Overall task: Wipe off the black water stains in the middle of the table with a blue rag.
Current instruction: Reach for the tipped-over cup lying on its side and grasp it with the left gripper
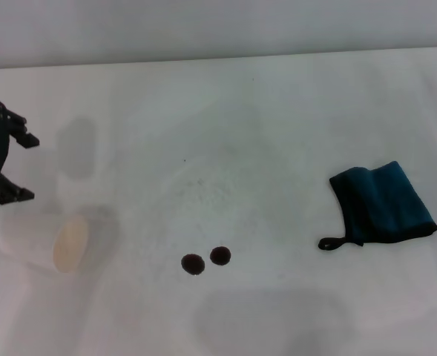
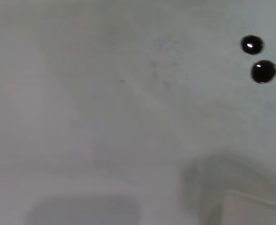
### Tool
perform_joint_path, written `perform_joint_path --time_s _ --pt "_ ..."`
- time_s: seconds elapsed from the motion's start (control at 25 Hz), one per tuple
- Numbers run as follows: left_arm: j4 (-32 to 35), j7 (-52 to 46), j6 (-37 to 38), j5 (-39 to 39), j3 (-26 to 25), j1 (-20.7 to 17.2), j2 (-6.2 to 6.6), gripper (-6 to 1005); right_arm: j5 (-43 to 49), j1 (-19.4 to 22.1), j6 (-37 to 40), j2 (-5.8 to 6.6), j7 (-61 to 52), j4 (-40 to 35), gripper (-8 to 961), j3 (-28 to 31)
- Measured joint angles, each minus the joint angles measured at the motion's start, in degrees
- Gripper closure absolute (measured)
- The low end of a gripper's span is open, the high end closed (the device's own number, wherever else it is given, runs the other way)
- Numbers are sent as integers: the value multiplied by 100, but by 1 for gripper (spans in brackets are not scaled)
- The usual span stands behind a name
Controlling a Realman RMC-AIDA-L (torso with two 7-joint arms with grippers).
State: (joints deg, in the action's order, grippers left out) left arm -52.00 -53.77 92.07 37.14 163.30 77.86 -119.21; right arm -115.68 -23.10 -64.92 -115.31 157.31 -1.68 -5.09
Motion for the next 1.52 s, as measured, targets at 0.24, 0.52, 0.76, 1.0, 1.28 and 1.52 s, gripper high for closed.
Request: perform_joint_path --time_s 0.24,0.52,0.76,1.0,1.28,1.52 --pt "13 494 108 192 0 4 -9 118 -35 -9 -11 0 -2 1 95 0" --pt "224 880 200 698 0 -12 -33 116 -63 -12 -43 0 -6 25 95 0" --pt "473 1093 210 896 -9 -33 -48 114 -136 18 -95 0 -17 73 95 0" --pt "753 1164 -113 967 -9 -79 -58 116 -139 43 -147 0 -24 106 95 0" --pt "1246 916 -358 1092 -9 -138 -58 118 -140 43 -154 0 -25 129 96 -1" --pt "1715 774 -657 1127 -8 -279 -52 120 -140 52 -218 0 -25 144 96 -1"
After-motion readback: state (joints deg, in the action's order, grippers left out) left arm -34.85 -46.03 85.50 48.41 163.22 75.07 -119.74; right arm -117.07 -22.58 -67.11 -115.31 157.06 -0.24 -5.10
